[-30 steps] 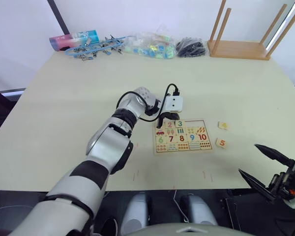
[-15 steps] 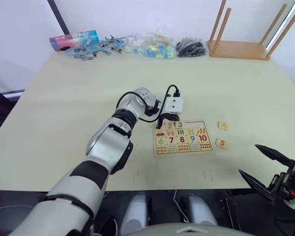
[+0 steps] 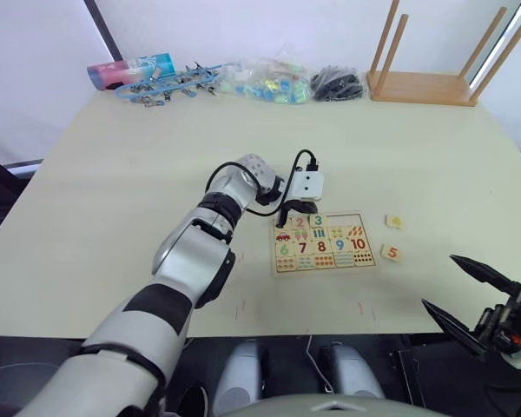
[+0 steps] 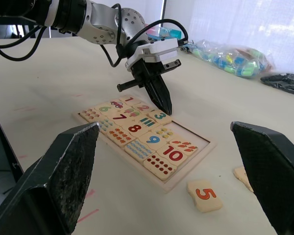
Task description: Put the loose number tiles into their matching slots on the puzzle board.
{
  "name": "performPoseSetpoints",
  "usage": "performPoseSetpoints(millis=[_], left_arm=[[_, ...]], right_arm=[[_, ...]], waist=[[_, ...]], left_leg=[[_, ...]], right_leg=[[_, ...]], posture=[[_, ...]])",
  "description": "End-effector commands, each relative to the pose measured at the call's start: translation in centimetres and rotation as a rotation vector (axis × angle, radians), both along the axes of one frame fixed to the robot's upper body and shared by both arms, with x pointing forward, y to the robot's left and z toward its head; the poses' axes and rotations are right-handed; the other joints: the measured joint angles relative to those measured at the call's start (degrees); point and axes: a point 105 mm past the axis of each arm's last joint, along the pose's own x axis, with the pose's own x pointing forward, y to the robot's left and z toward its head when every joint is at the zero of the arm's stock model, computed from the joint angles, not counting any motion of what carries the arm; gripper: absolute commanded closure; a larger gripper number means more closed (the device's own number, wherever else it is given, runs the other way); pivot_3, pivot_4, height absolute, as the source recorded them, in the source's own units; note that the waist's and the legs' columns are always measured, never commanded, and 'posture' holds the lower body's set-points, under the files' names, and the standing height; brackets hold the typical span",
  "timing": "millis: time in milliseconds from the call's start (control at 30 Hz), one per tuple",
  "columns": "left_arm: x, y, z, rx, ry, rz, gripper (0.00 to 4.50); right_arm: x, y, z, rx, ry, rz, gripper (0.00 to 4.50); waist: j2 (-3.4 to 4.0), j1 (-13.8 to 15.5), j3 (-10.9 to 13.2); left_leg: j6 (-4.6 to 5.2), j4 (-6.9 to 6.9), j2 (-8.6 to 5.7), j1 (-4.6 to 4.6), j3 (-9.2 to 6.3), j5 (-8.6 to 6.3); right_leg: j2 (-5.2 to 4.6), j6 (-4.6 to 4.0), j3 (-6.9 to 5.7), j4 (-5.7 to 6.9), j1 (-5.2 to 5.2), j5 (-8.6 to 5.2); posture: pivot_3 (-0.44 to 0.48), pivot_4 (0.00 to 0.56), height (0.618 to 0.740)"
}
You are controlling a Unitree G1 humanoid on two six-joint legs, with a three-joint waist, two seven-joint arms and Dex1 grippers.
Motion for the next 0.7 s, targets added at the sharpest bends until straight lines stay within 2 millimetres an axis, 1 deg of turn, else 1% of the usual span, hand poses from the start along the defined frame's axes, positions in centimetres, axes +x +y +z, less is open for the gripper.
performPoseSetpoints(millis=[33,267,567,700], left_arm=[[0.1,-0.6,0.9,-0.045,-0.016,-0.01,4.45],[0.0,-0.6,1.0,-0.047,-0.01,-0.02,4.45],[-0.7,-0.2,0.1,-0.014,0.022,-0.056,4.45],[-0.8,-0.2,0.1,-0.02,0.025,-0.061,4.45]], right_arm=[[-0.1,-0.1,0.3,-0.01,-0.015,0.006,0.0],[-0.1,0.0,0.4,-0.01,-0.015,0.006,0.0],[-0.1,0.0,0.4,-0.011,-0.014,0.007,0.0],[-0.1,0.0,0.4,-0.012,-0.015,0.007,0.0]], waist=[[0.0,0.0,0.0],[0.0,0.0,0.0],[0.0,-0.01,0.0],[0.0,0.02,0.0]], left_leg=[[0.0,0.0,0.0,0.0,0.0,0.0],[0.0,0.0,0.0,0.0,0.0,0.0],[0.0,0.0,0.0,0.0,0.0,0.0],[0.0,0.0,0.0,0.0,0.0,0.0]], right_leg=[[0.0,0.0,0.0,0.0,0.0,0.0],[0.0,0.0,0.0,0.0,0.0,0.0],[0.0,0.0,0.0,0.0,0.0,0.0],[0.0,0.0,0.0,0.01,0.0,0.0]], posture=[[0.0,0.15,0.737],[0.0,0.15,0.737],[0.0,0.15,0.737],[0.0,0.15,0.737]])
